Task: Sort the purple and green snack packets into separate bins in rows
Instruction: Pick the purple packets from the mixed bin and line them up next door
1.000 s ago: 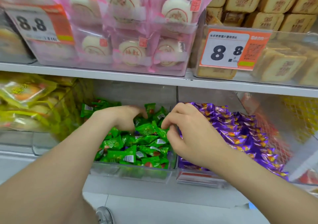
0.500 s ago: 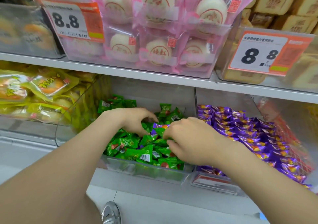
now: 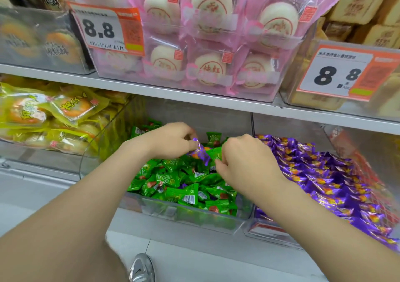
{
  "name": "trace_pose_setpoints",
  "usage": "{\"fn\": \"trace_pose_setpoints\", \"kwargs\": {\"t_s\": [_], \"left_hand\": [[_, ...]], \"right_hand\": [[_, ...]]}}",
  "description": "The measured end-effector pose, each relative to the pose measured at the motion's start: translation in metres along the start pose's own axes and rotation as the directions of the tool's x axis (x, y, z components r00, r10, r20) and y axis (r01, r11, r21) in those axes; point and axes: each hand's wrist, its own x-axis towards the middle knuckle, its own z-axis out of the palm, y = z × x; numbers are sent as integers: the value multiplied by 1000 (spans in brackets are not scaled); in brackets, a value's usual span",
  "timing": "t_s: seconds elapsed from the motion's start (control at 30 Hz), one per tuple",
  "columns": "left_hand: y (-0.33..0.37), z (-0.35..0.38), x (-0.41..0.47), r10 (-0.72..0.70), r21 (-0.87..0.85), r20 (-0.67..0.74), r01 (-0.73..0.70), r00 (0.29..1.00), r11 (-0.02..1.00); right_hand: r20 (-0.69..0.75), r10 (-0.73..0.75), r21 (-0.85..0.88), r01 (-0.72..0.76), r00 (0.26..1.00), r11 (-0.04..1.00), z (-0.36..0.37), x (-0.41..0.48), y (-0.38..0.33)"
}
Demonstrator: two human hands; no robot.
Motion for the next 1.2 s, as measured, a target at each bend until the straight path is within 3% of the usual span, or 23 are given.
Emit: {"fn": "trace_pose_setpoints", "kwargs": {"t_s": [0.1,0.23,0.33,0.37,0.43,0.5,0.6,0.73,0.87,0.97,1.03,1.1,1.13,1.2], "left_hand": [[5,-9,-17,-53,-2,-5,53,999,999],[19,-13,-41,-4,-213,66,18,998,977],[19,-13,-53,25,-378,85,9,996,926],[16,-13,-56,41,-347,65,-16,997,938],[5,-9,-56,68,-99,94,-59,993,993],[-2,4,-60,72,132,293,-115,953,985],[-13,27,-52,72,220,459,-192,886,956],[-21,22,-28,10,407,293,-134,956,904],[-27,32,-10,21,711,39,-43,999,702],[-28,36,-5,17,770,-115,79,993,634],[-18,31,-6,90,760,-147,54,985,648],[-6,21,-14,149,597,-101,-60,984,800],[-3,16,-20,110,471,-27,-85,994,878],[-3,10,-36,-17,367,215,-64,977,928]], "right_hand": [[-134,-48,49,55,990,997,1,4,-6],[-45,-130,351,137,991,926,5,3,-10],[-79,-118,407,140,990,903,12,6,-6],[-112,-110,404,147,988,903,13,7,-4],[-137,-91,364,136,986,921,11,9,4],[-119,-72,336,108,990,936,9,8,10],[-73,-53,334,75,996,939,12,3,15],[-67,-66,291,83,996,953,12,-3,12],[-71,-79,254,95,994,963,12,-3,12],[-76,-87,267,104,993,958,12,-2,13],[-98,-100,276,124,990,953,12,-2,14],[-131,-96,313,133,987,940,13,-1,15],[-147,-89,331,134,985,934,13,-1,15],[-160,-81,349,133,984,928,14,0,16]]}}
